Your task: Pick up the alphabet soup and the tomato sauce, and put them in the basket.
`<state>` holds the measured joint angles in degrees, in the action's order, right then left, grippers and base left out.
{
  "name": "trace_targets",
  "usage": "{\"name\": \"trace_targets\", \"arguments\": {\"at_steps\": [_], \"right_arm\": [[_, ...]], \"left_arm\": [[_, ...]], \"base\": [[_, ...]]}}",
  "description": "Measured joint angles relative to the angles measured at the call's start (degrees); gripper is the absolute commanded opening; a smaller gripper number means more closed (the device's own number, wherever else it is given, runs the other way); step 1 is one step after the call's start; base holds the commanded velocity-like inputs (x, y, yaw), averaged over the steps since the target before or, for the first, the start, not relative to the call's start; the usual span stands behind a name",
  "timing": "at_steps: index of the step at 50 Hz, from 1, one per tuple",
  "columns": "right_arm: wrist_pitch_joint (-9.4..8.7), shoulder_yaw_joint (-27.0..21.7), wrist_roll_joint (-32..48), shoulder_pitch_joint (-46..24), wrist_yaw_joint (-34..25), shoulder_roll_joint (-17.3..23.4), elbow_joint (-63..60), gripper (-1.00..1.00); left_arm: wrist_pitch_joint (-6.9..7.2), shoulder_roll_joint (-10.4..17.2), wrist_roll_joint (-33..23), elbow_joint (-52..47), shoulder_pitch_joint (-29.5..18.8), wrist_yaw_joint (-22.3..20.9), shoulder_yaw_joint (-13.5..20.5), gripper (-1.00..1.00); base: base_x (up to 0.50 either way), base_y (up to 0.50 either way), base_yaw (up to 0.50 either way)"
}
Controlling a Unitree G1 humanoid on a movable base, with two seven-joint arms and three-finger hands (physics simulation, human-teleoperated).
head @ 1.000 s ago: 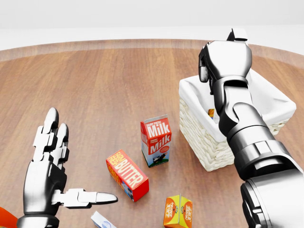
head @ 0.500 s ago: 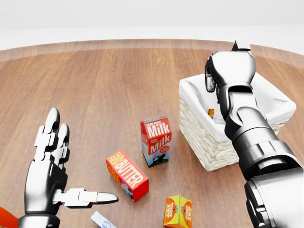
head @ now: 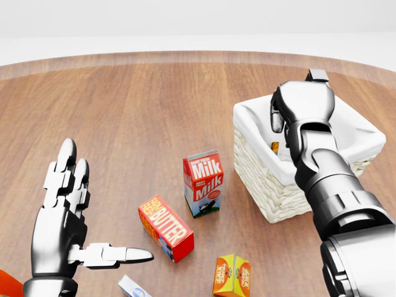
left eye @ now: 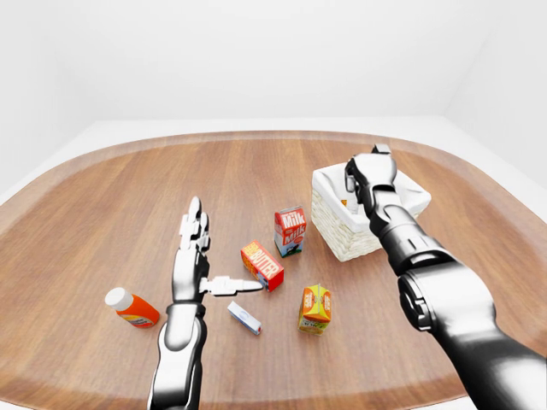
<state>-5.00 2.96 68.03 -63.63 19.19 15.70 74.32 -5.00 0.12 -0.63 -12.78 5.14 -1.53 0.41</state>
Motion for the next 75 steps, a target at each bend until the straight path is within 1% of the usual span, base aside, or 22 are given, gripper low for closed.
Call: {"name": "trace_targets", "arguments": {"at_steps": [19, 44, 45, 46, 47, 48, 49, 75], "right_arm": [[0.00, -0.3, -1.3, 1.6, 0.3, 1.3, 0.2, -1.00], [0.00, -0.3, -2.0, 2.6, 1.1, 1.3, 0.6, -1.00], [0.00, -0.3, -2.0, 2.6, 1.1, 1.3, 0.6, -0.91], [0.00, -0.3, -2.0, 2.6, 1.2, 1.3, 0.6, -0.33], [0.00, -0.3, -1.9, 2.6, 1.3, 1.3, 0.6, 0.18], [0.00, -0.2, -1.8, 2.6, 1.4, 1.3, 0.6, 0.53], [0.00, -0.2, -1.8, 2.6, 1.6, 1.3, 0.5, 1.00], [0.00, 0.3, -1.4, 2.2, 2.6, 1.3, 0.2, 1.00]], "left_arm": [[0.00, 0.0, 0.0, 0.3, -0.2, 0.0, 0.0, 1.00], [0.00, 0.1, 0.1, 0.5, -0.1, -0.3, 0.1, 1.00], [0.00, 0.1, 0.1, 0.4, -0.1, -0.3, 0.1, 1.00], [0.00, 0.1, 0.1, 0.4, -0.1, -0.3, 0.1, 1.00], [0.00, 0.1, 0.1, 0.4, -0.1, -0.3, 0.1, 1.00], [0.00, 0.1, 0.1, 0.4, -0.1, -0.3, 0.1, 1.00], [0.00, 0.1, 0.1, 0.3, -0.1, -0.3, 0.1, 1.00], [0.00, 0.1, 0.1, 0.2, -0.1, -0.3, 0.2, 1.00]], "base": [[0.00, 0.00, 0.00], [0.00, 0.00, 0.00], [0.00, 0.00, 0.00], [0.00, 0.00, 0.00], [0.00, 0.00, 0.00], [0.00, 0.00, 0.00], [0.00, 0.00, 0.00], [0.00, 0.00, 0.00]]}}
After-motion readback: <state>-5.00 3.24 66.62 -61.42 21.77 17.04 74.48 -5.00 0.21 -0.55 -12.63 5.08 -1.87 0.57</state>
